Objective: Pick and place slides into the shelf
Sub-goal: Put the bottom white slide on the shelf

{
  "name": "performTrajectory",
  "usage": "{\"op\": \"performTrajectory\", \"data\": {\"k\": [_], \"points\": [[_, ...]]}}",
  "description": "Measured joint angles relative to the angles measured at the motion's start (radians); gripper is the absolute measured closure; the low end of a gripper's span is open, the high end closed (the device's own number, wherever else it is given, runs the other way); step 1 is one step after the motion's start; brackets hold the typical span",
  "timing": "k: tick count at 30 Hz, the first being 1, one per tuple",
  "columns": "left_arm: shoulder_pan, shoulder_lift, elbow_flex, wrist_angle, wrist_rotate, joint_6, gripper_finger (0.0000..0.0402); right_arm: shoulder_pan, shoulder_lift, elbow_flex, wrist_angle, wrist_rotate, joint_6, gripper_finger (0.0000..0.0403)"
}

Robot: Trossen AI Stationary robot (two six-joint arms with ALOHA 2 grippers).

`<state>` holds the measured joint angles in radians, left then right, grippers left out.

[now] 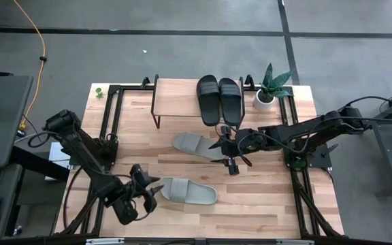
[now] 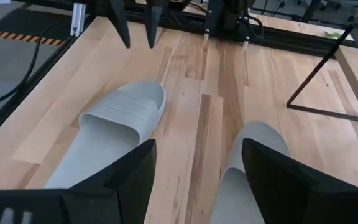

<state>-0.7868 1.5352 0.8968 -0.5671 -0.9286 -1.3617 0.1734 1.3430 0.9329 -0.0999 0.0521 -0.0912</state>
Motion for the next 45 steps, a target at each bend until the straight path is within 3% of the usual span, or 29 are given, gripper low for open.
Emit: {"op": "performTrajectory", "data": {"k": [45], "points": [[0.003,0.041,-0.001,0.000,0.029,-0.016,0.0252,0.104,0.098,0.000,0.078,0.057,0.036,0.0174]]}}
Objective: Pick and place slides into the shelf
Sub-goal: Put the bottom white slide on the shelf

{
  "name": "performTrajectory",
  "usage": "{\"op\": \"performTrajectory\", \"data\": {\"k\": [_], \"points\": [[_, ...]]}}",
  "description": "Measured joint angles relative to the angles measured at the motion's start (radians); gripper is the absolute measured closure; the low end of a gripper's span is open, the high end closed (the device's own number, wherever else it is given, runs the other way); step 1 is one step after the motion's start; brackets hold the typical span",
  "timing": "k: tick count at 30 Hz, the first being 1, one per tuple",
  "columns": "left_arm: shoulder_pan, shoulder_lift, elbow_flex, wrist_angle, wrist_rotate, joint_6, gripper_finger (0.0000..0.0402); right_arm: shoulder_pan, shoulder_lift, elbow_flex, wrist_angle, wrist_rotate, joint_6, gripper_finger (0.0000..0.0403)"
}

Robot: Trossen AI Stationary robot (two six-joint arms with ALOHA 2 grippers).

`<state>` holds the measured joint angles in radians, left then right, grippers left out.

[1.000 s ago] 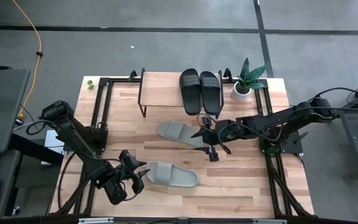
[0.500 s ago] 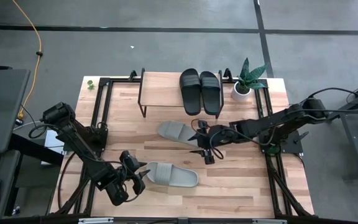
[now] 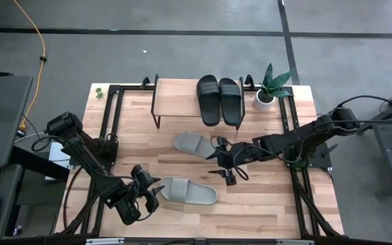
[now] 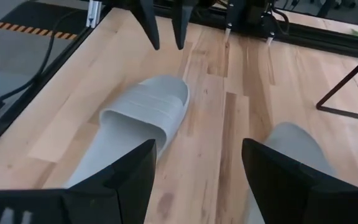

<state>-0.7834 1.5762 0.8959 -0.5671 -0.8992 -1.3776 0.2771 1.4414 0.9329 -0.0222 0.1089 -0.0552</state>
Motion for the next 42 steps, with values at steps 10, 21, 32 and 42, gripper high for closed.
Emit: {"op": "performTrajectory", "data": {"k": [10,21,32,42], "points": [[0.005,0.026,0.000,0.006,0.021,-0.007,0.0252,0.010,0.065,0.001,-0.008,-0.014,0.047,0.0174],[0.005,0.028,0.000,0.010,0.028,0.008,0.0252,0.011,0.126,0.001,-0.002,-0.010,0.066,0.0174],[0.005,0.029,-0.066,0.125,0.066,-0.054,0.0252,0.014,0.126,0.001,0.034,-0.050,0.066,0.0174],[0.005,0.029,-0.160,0.397,0.131,-0.063,0.0218,0.014,0.126,0.001,0.035,-0.049,0.058,0.0174]]}}
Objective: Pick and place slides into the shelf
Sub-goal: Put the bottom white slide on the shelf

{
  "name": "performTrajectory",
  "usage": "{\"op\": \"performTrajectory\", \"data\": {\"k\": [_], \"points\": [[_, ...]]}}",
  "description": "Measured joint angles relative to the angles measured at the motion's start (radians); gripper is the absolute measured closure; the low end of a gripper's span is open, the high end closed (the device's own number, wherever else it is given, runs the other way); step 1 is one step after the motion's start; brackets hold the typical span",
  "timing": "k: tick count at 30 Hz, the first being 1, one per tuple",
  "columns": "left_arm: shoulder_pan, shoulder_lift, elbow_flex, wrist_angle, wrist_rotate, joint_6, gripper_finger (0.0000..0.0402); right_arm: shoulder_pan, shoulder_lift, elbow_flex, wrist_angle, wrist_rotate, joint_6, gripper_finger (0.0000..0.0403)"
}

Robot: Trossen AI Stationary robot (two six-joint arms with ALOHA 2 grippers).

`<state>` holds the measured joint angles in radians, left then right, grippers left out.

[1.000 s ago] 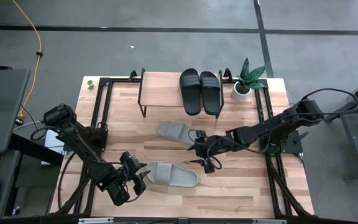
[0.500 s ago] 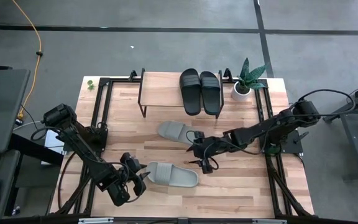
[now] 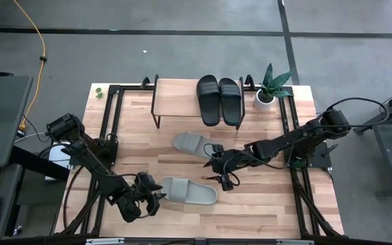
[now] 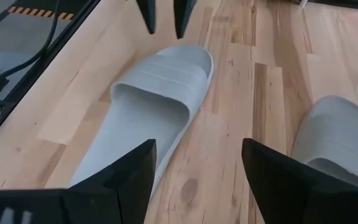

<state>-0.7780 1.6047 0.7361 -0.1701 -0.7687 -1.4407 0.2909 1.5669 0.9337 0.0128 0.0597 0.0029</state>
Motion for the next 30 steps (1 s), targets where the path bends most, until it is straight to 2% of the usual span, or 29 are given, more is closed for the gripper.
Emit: {"op": "performTrajectory", "data": {"k": [5,10,23,30], "points": [[0.000,0.000,0.000,0.079,0.017,0.046,0.0188,0.000,0.000,0.000,0.003,0.000,-0.002,0.0174],[0.028,0.000,0.000,0.066,0.035,0.046,0.0173,0.000,-0.001,0.000,0.007,0.000,-0.002,0.0174],[0.139,0.010,0.000,0.074,0.110,0.128,0.0172,0.000,-0.001,0.000,0.007,-0.005,-0.002,0.0174],[0.159,0.080,0.001,0.196,0.167,0.181,0.0172,0.000,-0.001,0.000,0.010,-0.006,-0.002,0.0174]]}}
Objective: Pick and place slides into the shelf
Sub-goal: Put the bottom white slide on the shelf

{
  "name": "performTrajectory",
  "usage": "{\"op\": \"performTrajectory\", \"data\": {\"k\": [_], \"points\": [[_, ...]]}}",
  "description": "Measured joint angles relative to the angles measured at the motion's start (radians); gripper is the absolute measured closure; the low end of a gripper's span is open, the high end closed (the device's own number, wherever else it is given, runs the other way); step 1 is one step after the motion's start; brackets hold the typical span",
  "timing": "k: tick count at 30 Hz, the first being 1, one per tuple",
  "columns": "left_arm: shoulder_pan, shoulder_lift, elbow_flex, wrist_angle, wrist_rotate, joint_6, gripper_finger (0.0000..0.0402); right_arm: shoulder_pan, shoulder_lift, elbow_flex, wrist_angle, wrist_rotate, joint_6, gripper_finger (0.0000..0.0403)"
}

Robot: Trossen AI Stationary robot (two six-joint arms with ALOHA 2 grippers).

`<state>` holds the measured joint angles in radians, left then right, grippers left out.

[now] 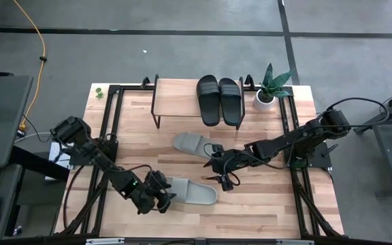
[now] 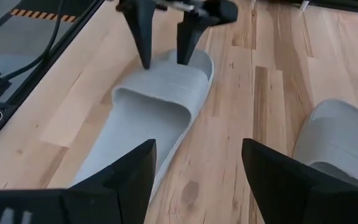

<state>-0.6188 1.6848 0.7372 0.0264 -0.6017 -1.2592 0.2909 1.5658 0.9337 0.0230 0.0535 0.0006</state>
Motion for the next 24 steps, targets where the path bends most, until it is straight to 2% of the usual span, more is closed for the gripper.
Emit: {"op": "performTrajectory", "data": {"k": [4,15,24], "points": [[0.018,0.030,0.001,0.053,0.026,0.024,0.0172,0.000,0.000,0.000,0.003,-0.001,0.000,0.0174],[0.024,0.038,-0.001,0.217,0.018,0.162,0.0172,0.000,0.000,0.000,0.003,-0.001,0.000,0.0174],[0.024,0.038,-0.001,0.234,0.002,0.181,0.0172,0.000,0.000,0.000,0.003,-0.001,0.001,0.0174]]}}
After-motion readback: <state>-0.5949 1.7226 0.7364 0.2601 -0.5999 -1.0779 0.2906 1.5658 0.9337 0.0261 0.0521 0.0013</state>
